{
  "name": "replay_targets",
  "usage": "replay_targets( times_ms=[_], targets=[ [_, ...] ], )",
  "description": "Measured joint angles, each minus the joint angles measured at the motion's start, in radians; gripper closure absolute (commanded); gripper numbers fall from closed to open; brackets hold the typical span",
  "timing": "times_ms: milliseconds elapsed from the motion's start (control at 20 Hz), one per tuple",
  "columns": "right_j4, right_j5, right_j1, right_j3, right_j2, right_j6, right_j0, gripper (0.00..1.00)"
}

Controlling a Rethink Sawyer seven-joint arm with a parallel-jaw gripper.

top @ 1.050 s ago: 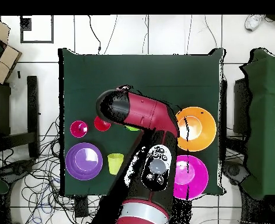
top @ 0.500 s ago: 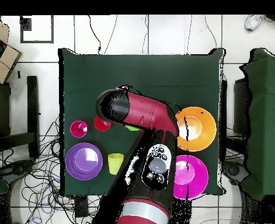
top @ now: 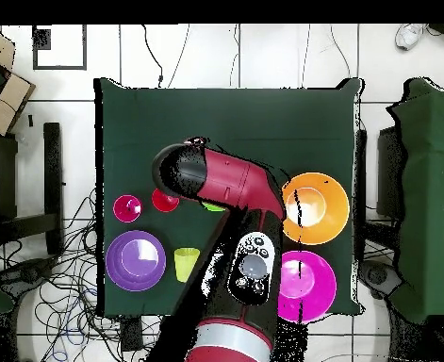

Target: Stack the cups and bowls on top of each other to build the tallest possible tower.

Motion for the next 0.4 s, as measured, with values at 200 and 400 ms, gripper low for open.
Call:
replay_targets(
  times_ms=[200,400],
  targets=[
    [0.005,0.000,0.000,0.009,0.006,0.000,0.000,1.00],
    [0.005,0.009,0.000,0.021,0.012,0.000,-0.001,1.00]
  ],
)
